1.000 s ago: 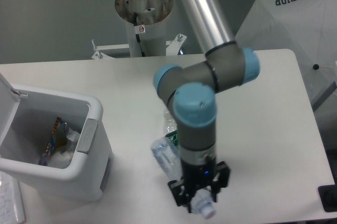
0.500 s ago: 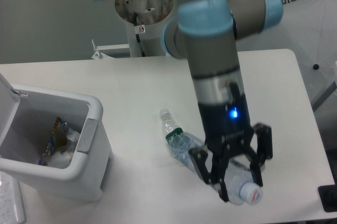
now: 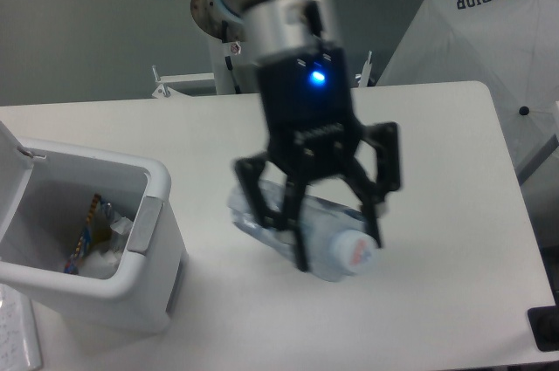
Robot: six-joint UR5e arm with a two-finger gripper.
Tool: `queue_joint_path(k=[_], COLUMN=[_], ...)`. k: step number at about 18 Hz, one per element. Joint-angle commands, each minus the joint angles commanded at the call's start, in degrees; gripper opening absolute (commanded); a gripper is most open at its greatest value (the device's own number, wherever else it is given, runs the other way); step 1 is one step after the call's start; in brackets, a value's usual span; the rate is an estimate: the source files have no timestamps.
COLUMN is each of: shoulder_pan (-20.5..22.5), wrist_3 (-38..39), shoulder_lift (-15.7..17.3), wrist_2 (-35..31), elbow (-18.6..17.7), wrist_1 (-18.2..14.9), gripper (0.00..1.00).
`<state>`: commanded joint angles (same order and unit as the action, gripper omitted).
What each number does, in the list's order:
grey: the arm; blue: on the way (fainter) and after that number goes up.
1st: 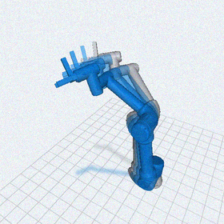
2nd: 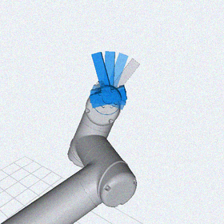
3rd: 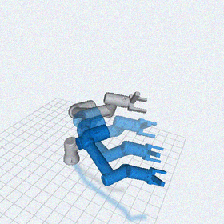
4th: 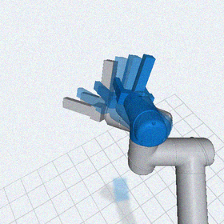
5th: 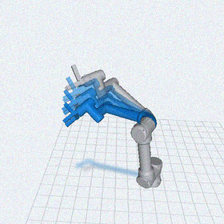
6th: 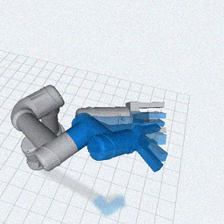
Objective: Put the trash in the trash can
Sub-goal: 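Lift the blue-labelled bottle and carry it over the trash bin, then open the gripper to drop the bottle into the bin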
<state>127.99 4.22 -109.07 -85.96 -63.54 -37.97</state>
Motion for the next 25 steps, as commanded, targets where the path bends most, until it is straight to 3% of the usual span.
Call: queue_joint_path(k=[5, 7, 13, 15, 16, 21, 25], shoulder_pan=[-7.2, -9.7, -12.3, -12.4, -12.4, -11.9, -4.0], wrist_3=[0.4, -0.1, 0.0, -0.3, -0.5, -0.5, 0.1], shoulder_lift=[-0.1, 0.1, 0.0, 0.1, 0.2, 1.1, 3.9], wrist_2=[-0.3, -0.3, -0.3, -0.4, -0.4, -0.9, -0.6], elbow=[-1.7, -4.4, -8.9, -9.8, -10.1, -10.1, -12.3], wrist_1=[-0.1, -0.1, -0.1, -0.2, -0.2, -0.4, -0.4], gripper=[0.56, 0.56, 0.59, 0.90, 0.95, 0.99, 1.00])
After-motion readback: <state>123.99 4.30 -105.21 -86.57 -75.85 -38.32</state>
